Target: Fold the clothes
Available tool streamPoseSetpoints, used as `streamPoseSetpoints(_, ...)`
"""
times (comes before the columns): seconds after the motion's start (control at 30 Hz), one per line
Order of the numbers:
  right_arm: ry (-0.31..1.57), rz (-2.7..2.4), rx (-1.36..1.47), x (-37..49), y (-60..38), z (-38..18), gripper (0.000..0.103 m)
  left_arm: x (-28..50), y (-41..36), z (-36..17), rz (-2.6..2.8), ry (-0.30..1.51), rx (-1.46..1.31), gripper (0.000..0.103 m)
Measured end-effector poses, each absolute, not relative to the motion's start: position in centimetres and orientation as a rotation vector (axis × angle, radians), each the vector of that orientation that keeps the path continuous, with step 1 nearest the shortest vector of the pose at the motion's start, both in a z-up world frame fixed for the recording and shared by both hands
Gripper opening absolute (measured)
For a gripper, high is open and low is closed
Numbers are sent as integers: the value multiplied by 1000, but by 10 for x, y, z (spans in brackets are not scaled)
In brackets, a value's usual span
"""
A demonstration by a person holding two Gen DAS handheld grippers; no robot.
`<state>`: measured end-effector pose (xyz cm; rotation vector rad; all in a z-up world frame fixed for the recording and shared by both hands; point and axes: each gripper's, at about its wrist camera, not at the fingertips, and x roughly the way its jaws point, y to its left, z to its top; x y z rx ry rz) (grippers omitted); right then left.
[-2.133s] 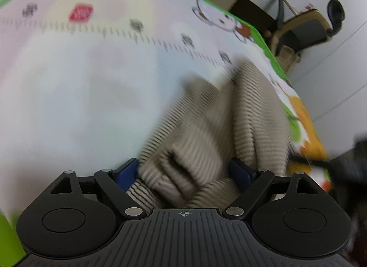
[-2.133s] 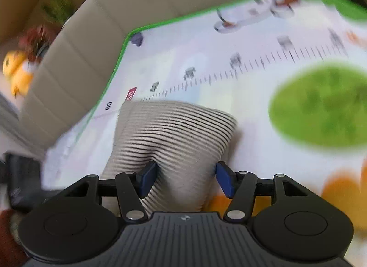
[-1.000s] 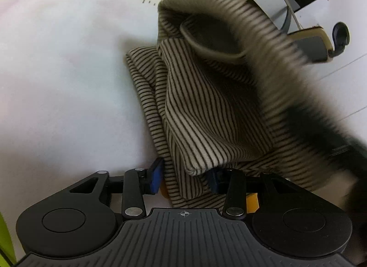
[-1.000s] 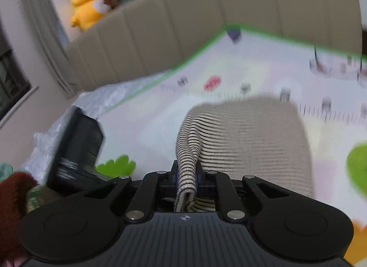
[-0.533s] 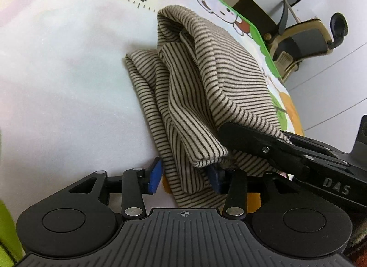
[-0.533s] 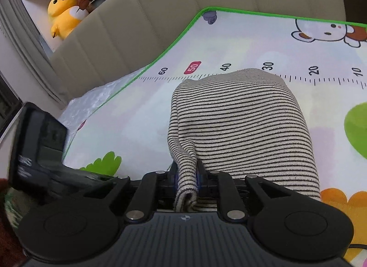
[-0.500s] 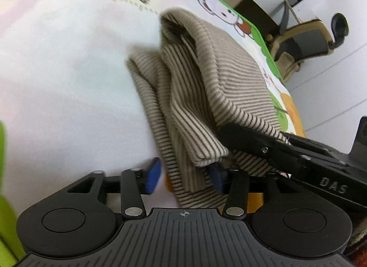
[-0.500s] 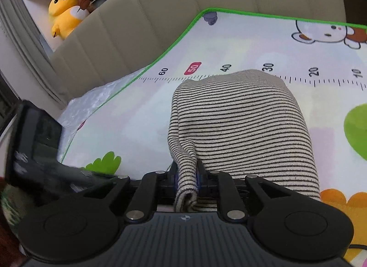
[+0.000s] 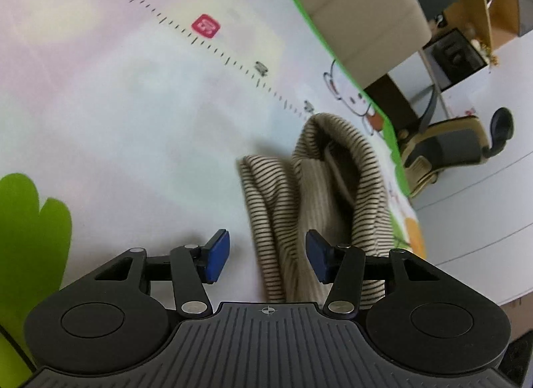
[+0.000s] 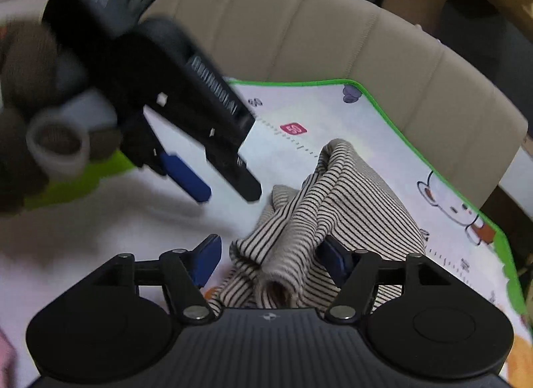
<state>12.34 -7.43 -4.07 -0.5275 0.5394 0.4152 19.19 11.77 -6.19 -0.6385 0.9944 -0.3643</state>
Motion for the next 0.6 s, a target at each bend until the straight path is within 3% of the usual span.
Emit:
streamPoseSetpoints(0.07, 514, 403, -585, 123, -73, -48, 67, 194, 117, -63, -357, 991, -642, 55)
streamPoseSetpoints(0.1, 499, 396, -615, 122, -72, -51, 57, 193, 119, -63, -354, 988, -644, 55)
streamPoseSetpoints(0.13, 493, 394, -620, 123, -74, -49, 39, 194, 120, -62, -352, 985, -645, 55)
streamPoseSetpoints(0.2, 498, 400, -585, 127, -85, -39, 20, 195, 122, -62, -348, 980, -650, 55)
streamPoseSetpoints(0.4, 465, 526, -494, 108, -117, 11, 16, 192, 129, -58, -347, 958, -679, 61)
streamPoseSetpoints(0.47, 495, 567, -545, 103, -110, 1, 16, 194, 125, -57, -350, 951, -665, 67)
streamPoseSetpoints(0.6, 540, 598, -635, 96, -79, -35, 18, 193, 120, -47, -352, 907, -654, 70)
